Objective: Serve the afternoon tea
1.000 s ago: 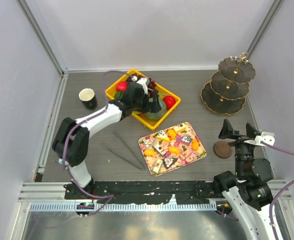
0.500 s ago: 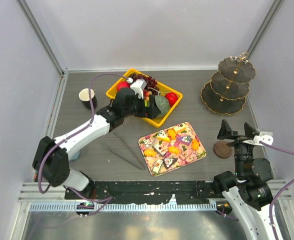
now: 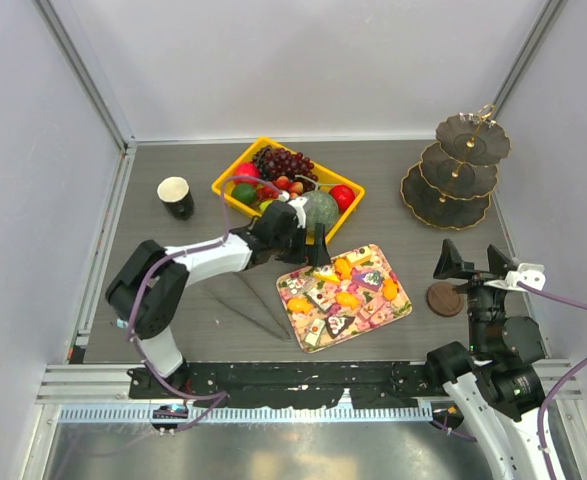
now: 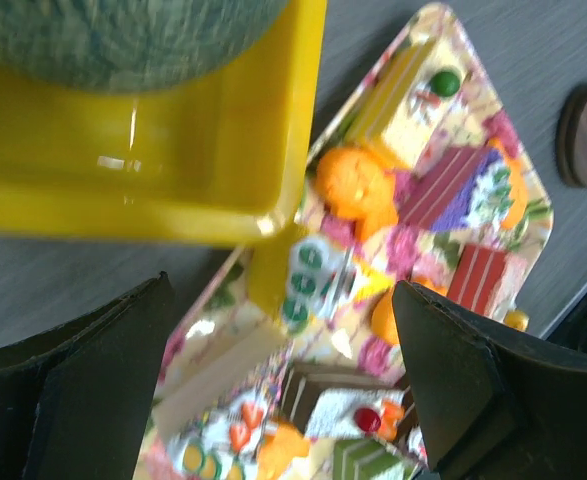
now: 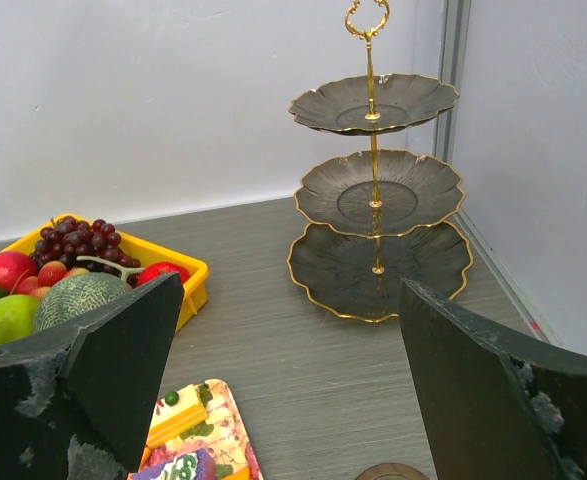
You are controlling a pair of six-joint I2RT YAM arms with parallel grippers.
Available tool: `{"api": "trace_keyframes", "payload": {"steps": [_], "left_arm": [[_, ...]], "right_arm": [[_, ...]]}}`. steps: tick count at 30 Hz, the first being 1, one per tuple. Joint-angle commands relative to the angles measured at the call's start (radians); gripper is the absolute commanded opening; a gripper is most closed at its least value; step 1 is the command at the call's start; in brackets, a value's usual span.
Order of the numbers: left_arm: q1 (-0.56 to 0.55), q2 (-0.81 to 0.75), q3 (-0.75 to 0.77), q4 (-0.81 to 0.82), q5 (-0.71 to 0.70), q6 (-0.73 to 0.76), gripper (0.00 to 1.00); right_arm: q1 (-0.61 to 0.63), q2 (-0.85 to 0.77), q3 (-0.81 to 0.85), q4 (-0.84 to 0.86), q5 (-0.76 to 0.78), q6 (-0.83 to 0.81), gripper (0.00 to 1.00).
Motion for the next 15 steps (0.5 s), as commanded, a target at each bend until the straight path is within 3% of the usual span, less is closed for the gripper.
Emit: {"api": "trace_keyframes", "payload": {"steps": [1, 10, 15], "left_arm": [[0.036, 0.103, 0.156, 0.110, 0.034, -0.026, 0.99], [0.188, 0.355, 0.525, 0.093, 0.047, -0.043, 0.99], [0.239, 0.455, 0.710, 0.044, 0.099, -0.050, 0.99]], "right_arm": [[-0.005, -0.017, 0.011, 0.016, -0.009, -0.007, 0.95], [-0.003, 0.073, 0.046, -0.021, -0.061, 0.021, 0.95], [-0.003, 0.231, 0.167, -0.186, -0.170, 0.145, 0.96]]}}
